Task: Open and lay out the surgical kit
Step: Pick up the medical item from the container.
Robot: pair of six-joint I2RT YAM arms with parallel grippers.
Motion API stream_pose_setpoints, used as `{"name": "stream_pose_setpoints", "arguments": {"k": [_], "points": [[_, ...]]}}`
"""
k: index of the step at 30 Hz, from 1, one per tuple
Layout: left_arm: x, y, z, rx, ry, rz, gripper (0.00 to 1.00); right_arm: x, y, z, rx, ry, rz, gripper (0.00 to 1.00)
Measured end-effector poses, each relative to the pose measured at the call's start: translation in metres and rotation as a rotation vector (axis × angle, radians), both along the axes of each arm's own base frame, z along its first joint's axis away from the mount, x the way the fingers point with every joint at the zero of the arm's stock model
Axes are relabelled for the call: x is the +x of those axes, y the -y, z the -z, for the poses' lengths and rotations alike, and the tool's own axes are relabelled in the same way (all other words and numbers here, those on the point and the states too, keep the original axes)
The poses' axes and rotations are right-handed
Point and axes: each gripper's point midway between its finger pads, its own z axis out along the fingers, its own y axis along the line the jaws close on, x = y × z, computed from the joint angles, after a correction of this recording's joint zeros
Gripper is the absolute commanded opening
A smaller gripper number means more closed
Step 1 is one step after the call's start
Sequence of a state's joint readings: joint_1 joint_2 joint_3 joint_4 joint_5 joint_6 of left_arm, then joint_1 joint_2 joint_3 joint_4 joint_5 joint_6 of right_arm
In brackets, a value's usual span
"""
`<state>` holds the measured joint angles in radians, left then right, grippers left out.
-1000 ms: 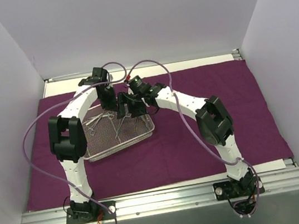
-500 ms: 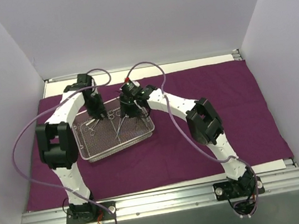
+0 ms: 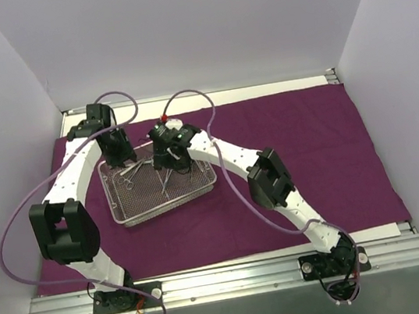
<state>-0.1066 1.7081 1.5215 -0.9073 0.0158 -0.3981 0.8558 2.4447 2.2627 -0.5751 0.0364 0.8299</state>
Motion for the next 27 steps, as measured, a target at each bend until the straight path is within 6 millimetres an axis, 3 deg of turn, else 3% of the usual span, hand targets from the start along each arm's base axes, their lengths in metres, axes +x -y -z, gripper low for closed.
{"name": "stream_pose_setpoints", "arguments": {"k": [4, 10, 14, 19, 27], "points": [[-0.013, -0.011, 0.002, 0.02, -0.011, -0.035, 0.52, -0.012, -0.012, 0.009, -0.035, -0.008, -0.002, 0.53], [-0.029, -0.036, 0.008, 0.029, -0.028, -0.106, 0.52, -0.029, -0.012, 0.044, -0.124, -0.038, -0.002, 0.52], [-0.031, -0.045, 0.009, 0.026, -0.032, -0.133, 0.52, -0.022, -0.014, 0.039, -0.134, -0.009, 0.014, 0.47], [-0.03, -0.055, 0.004, 0.001, -0.015, -0.162, 0.52, -0.019, -0.012, 0.049, -0.176, -0.005, 0.019, 0.34], [-0.04, -0.056, -0.004, -0.049, 0.016, -0.169, 0.52, -0.024, -0.01, 0.053, -0.239, 0.025, -0.031, 0.31]]}}
